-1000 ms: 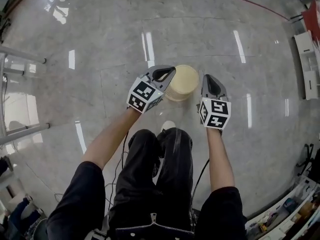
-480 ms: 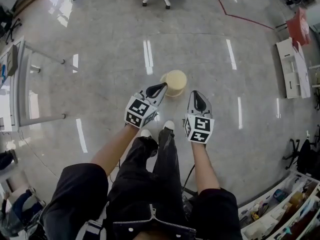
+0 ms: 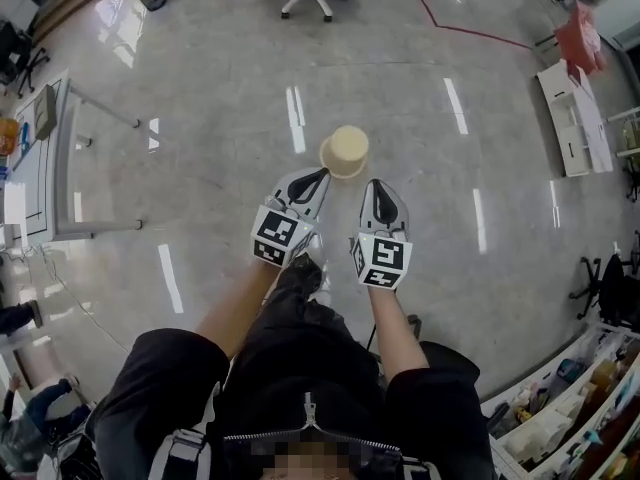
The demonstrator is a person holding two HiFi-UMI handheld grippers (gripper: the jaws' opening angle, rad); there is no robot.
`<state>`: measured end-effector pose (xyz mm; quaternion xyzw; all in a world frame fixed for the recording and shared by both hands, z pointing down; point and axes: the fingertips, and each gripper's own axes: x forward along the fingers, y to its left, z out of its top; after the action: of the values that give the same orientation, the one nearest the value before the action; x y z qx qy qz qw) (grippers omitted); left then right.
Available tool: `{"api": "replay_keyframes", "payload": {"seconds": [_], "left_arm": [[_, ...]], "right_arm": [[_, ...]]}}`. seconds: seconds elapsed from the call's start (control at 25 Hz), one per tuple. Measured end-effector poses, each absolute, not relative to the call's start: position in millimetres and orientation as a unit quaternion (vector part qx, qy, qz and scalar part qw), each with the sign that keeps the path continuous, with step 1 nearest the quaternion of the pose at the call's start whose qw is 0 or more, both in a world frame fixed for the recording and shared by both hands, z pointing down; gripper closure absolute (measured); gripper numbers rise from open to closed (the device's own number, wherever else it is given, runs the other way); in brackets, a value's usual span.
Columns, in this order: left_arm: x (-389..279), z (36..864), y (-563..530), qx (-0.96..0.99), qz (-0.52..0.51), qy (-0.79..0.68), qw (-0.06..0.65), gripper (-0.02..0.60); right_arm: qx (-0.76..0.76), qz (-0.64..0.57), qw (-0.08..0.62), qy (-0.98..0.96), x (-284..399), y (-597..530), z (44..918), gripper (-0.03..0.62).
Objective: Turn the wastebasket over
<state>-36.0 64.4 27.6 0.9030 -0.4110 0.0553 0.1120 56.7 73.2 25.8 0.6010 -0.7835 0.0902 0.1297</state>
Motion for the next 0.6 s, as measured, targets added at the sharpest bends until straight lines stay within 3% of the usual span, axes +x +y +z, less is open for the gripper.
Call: {"api": "replay_keyframes", "payload": {"seconds": [0.6], "left_arm": [[-17,-2,207,0.902,0.061,-0.41,0.118,0.578]], "right_arm": [[0.594,0.099,0.115,-0.79,67,215,-8,0.585]]}}
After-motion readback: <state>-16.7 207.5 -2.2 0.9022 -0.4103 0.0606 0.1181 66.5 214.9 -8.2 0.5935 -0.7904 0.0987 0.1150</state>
